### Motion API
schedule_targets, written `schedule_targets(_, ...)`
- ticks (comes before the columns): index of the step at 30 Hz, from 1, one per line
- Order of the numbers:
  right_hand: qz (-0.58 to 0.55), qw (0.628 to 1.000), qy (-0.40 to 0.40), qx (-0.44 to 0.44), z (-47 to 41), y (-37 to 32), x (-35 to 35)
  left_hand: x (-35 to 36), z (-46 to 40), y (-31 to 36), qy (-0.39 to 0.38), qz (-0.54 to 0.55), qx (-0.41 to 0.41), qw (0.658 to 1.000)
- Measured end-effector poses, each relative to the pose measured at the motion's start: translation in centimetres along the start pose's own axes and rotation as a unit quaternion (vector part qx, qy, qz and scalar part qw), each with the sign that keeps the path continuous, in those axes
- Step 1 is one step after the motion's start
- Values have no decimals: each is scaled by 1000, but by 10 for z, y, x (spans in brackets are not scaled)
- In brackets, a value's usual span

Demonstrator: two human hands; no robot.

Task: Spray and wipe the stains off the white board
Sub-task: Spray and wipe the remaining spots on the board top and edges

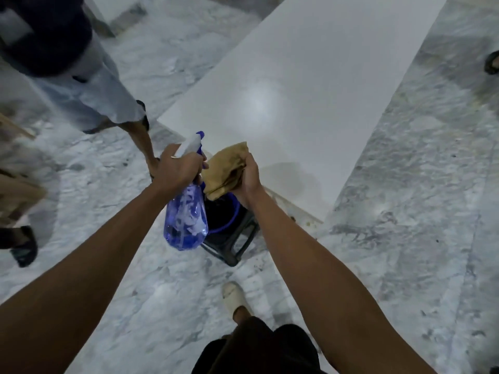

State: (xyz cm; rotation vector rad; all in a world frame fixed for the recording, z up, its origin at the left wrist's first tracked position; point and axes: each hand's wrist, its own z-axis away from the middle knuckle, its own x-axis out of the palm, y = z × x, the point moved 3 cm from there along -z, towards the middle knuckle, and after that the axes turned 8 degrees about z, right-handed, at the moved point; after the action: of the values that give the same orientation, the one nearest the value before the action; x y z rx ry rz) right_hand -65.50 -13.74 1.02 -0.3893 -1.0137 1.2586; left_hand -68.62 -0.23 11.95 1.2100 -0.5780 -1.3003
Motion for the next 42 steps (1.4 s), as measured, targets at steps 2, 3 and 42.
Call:
schedule_targets(2,-10,1000,-2,24,-23,0,36,-37,-26,0,8,2,6,1000)
schedule_targets(3,-6,1000,0,26,-33,-1,53,-54,-39,0,10,3,10,1000)
schedule_targets(42,-186,932,294,-98,-428,-169,208,-88,-591,138,-287,-65,76,953)
